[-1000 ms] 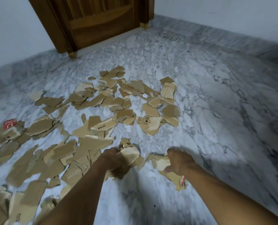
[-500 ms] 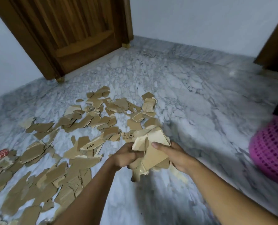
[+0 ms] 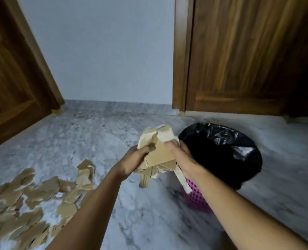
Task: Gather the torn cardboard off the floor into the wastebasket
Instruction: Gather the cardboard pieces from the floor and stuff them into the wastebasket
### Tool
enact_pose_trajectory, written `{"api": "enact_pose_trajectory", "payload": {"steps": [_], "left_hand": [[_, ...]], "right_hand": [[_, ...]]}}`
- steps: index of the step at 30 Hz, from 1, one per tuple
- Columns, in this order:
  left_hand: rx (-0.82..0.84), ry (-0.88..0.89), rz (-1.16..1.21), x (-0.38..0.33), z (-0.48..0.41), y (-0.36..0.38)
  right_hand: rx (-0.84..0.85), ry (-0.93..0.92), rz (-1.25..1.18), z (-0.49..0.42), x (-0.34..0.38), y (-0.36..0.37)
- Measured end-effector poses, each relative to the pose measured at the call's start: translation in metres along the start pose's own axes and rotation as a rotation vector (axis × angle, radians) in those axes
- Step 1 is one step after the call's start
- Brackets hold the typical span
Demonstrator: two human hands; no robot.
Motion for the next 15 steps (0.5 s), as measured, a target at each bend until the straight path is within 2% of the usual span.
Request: {"api": "enact_pose_trajectory", "payload": {"steps": [4, 7, 11, 13, 15], "left_hand": [[0.072, 0.116, -0.073, -0.059, -0.051, 0.065], [0.133, 0.125, -0.088, -0.086, -0.097, 0.114], [0.148, 0.088, -0.037, -0.092, -0.137, 0.153], [0.151, 0.083, -0.081, -0.083, -0.155, 0.165], [0.172, 0.064, -0.224, -0.068, -0.168, 0.172]], "right_hand": [[-0.111, -0.093, 0.015, -0.024, 0.042, -0.087], [-0.213, -0.109, -0.002, -0.051, 0.052, -0.147], [-0.200, -0.047, -0.007, -0.079, 0.047, -0.195], [-0.155, 0.008, 0.083, -0.089, 0.039, -0.214], [-0.099, 0.060, 0.344, -0.094, 0.029, -0.227]]}}
Point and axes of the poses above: each hand's wrist, its own z-axis away from the middle knuckle, its own y-axis out of the palm, x = y × z, the point moved 1 cm from there along -z, towards the middle knuckle, and after that the axes turned 5 degrees about -z, right-handed, at the moved point
